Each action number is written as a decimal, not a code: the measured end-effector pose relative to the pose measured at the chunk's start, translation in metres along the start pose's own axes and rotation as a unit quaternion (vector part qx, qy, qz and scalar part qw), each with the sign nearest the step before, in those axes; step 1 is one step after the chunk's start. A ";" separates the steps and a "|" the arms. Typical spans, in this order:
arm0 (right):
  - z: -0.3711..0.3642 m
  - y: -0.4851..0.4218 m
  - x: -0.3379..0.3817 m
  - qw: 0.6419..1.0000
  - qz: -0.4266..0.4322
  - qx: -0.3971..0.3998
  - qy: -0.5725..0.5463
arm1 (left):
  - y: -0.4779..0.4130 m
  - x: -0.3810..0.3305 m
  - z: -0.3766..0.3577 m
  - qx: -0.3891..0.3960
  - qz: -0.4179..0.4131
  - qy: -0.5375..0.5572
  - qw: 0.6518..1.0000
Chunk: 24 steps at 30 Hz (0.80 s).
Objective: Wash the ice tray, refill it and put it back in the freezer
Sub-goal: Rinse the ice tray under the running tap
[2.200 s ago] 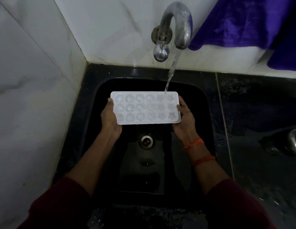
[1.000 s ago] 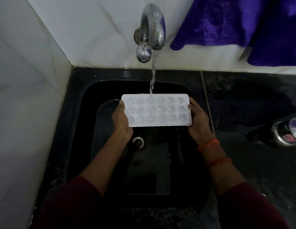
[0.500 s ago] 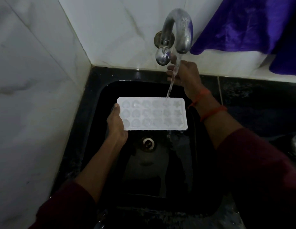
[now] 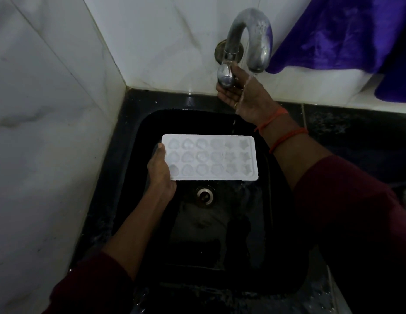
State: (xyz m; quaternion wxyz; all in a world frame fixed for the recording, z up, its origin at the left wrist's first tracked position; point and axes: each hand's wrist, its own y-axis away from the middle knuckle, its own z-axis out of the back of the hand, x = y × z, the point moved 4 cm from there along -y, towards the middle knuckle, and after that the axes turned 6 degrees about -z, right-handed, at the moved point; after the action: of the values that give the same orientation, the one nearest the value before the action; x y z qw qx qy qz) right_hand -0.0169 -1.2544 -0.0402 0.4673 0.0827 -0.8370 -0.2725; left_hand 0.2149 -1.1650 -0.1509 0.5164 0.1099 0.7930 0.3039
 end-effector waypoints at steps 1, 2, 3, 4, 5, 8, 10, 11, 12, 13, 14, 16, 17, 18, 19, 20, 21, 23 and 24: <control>0.001 -0.002 -0.001 1.000 -0.001 0.009 -0.007 | 0.000 0.000 0.000 0.000 -0.001 0.001 1.000; 0.001 -0.002 0.000 1.000 0.003 0.015 0.002 | 0.000 0.000 0.000 0.001 -0.001 0.003 1.000; 0.003 -0.003 0.000 1.000 0.008 0.020 0.015 | 0.000 0.000 0.000 0.002 0.000 0.004 1.000; 0.004 -0.004 -0.001 0.999 0.013 0.020 0.033 | 0.000 -0.001 0.000 0.001 0.001 0.004 1.000; 0.007 -0.005 -0.002 0.998 0.021 0.017 0.055 | 0.000 -0.001 0.001 0.002 0.000 0.005 1.000; 0.012 -0.005 -0.006 0.990 0.037 -0.004 0.136 | 0.002 -0.002 0.002 -0.001 -0.004 0.004 1.000; 0.016 0.003 -0.011 0.981 0.060 -0.027 0.183 | 0.003 -0.002 0.003 0.001 -0.005 0.004 1.000; 0.021 0.008 -0.014 0.972 0.080 -0.042 0.216 | 0.004 -0.002 0.004 0.001 -0.004 0.003 1.000; 0.026 0.014 -0.016 0.960 0.105 -0.054 0.255 | 0.005 -0.003 0.005 0.001 -0.005 0.004 1.000; 0.033 0.021 -0.020 0.944 0.133 -0.062 0.295 | 0.007 -0.004 0.005 0.002 -0.006 0.007 1.000; 0.040 0.028 -0.024 0.927 0.162 -0.064 0.332 | 0.009 -0.005 0.005 0.003 -0.007 0.009 1.000; 0.055 0.045 -0.030 0.879 0.218 -0.076 0.417 | 0.013 -0.007 0.006 0.004 -0.007 0.012 1.000; 0.062 0.054 -0.033 0.848 0.246 -0.087 0.462 | 0.015 -0.007 0.007 0.004 -0.009 0.012 1.000; 0.069 0.064 -0.035 0.817 0.272 -0.098 0.499 | 0.016 -0.007 0.009 0.004 -0.011 0.011 1.000; 0.075 0.073 -0.037 0.794 0.289 -0.105 0.524 | 0.019 -0.007 0.011 0.002 -0.012 0.008 1.000; 0.081 0.081 -0.040 0.779 0.299 -0.107 0.541 | 0.021 -0.007 0.012 0.001 -0.012 0.007 1.000; 0.087 0.086 -0.044 0.767 0.304 -0.105 0.555 | 0.023 -0.007 0.013 0.001 -0.012 0.006 1.000; 0.097 0.093 -0.051 0.745 0.301 -0.094 0.587 | 0.027 -0.009 0.012 0.002 -0.009 0.010 1.000; 0.100 0.093 -0.054 0.732 0.296 -0.090 0.606 | 0.027 -0.010 0.012 0.000 -0.010 0.009 1.000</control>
State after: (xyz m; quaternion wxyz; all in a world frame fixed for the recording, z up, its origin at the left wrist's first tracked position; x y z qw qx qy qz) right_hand -0.0590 -1.1170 -0.0720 0.9380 -0.0639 -0.3298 -0.0860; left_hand 0.2261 -1.1442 -0.1304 0.5126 0.0994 0.7985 0.2995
